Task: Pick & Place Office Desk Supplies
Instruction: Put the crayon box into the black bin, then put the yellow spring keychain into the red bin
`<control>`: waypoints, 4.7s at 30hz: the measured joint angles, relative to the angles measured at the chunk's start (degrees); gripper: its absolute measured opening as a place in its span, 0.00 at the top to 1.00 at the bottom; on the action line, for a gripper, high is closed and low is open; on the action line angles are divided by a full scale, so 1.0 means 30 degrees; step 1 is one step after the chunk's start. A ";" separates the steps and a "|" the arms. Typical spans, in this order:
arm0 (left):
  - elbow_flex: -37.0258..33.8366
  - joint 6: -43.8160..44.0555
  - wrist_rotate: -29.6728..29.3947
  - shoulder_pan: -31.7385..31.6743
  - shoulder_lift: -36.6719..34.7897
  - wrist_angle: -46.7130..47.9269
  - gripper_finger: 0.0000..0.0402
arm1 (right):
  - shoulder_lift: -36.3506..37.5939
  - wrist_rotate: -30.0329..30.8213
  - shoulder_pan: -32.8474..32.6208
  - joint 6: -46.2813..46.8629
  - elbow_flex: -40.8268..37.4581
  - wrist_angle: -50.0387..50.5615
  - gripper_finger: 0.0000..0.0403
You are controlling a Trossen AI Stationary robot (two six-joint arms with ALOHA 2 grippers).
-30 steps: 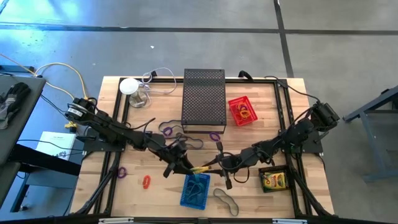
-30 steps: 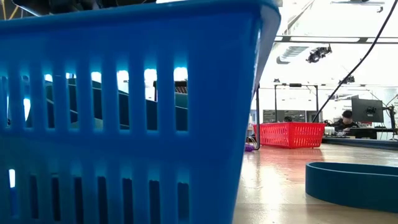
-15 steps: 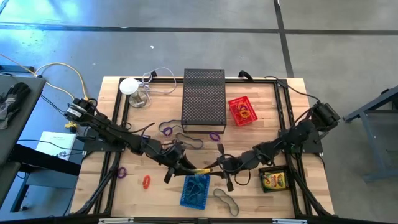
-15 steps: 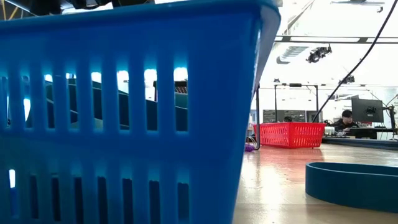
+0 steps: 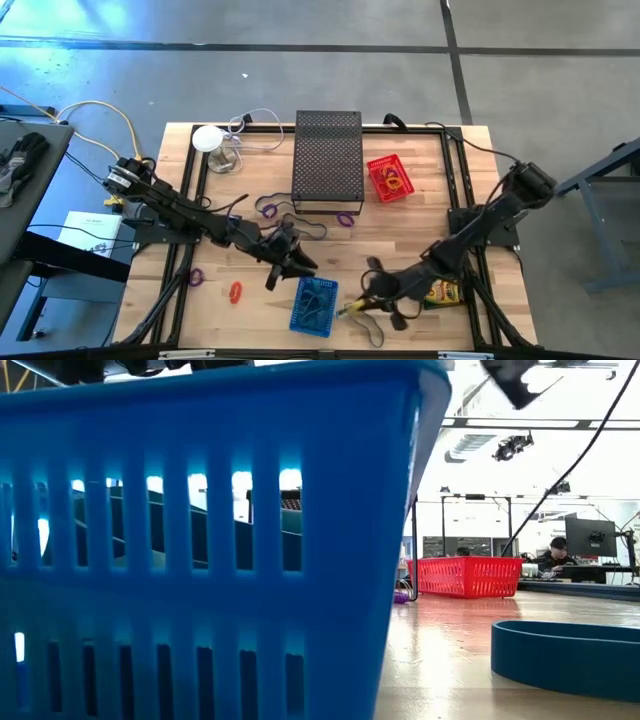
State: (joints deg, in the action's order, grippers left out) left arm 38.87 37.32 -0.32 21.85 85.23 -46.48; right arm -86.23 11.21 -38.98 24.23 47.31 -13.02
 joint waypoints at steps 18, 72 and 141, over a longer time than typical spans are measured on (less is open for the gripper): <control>0.0000 -0.0160 0.0082 -0.0292 0.0007 0.0336 0.71 | 1.0134 0.2112 -0.4330 1.3968 0.0000 1.2860 0.87; -0.0015 -0.0947 0.0080 -0.0845 0.0022 0.1895 0.71 | 0.2767 -1.2320 0.0858 2.1819 0.0000 2.2324 0.74; -0.3781 -0.0095 -0.7611 0.1489 -0.3643 2.3403 0.71 | -0.2755 0.6713 0.2410 0.5835 0.2987 0.7757 0.74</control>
State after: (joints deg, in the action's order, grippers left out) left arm 27.53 37.04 -23.15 26.31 74.30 23.73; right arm -94.50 31.35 -31.75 41.74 56.27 10.26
